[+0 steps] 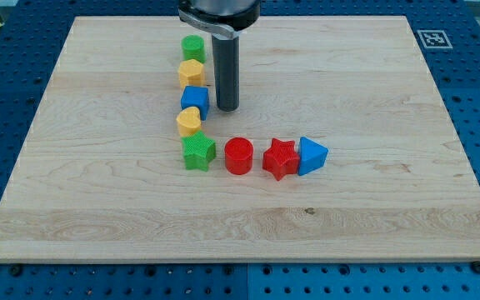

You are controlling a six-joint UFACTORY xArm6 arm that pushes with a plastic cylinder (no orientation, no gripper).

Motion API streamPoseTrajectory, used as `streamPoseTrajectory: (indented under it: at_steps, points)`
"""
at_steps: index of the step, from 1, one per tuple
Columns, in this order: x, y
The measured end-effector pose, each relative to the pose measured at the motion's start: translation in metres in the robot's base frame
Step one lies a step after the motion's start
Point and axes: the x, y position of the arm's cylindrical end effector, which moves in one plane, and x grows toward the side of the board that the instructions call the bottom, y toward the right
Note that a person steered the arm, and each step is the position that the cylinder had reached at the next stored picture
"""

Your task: Push the yellow hexagon a bit up

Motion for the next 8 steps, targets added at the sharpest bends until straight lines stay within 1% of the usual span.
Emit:
streamPoseTrajectory:
  at_steps: [1,2,3,4,5,6,8]
  points:
    - [-0.021,-0.004]
    - [-0.031,-0.013]
    - [-0.031,-0.02]
    - [-0.031,-0.045]
    - [-0.031,-0.055]
    - [-0.041,-0.055]
    - [-0.043,-0.055]
